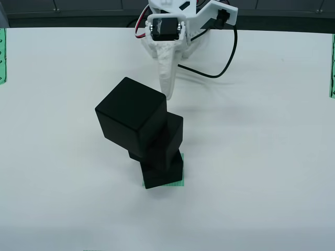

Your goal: Stack 3 Blocks on the chosen place.

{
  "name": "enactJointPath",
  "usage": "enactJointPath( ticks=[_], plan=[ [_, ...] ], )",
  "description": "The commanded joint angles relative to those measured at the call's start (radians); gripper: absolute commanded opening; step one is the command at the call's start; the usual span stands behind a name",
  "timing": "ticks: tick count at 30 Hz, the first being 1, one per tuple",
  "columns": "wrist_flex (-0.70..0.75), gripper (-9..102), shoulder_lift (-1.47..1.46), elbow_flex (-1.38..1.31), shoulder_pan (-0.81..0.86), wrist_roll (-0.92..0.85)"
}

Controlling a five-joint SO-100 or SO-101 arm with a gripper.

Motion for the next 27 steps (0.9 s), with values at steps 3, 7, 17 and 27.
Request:
enactJointPath(
  ticks=[3, 7, 17, 27],
  plan=[
    [-0.025, 0, 0.008, 0.038, 0.018, -0.009],
    [-0.025, 0, 0.008, 0.038, 0.018, -0.009],
    [-0.026, 0, 0.008, 0.038, 0.015, -0.011],
    [-0.026, 0, 0.008, 0.040, 0.021, -0.005]
  ],
)
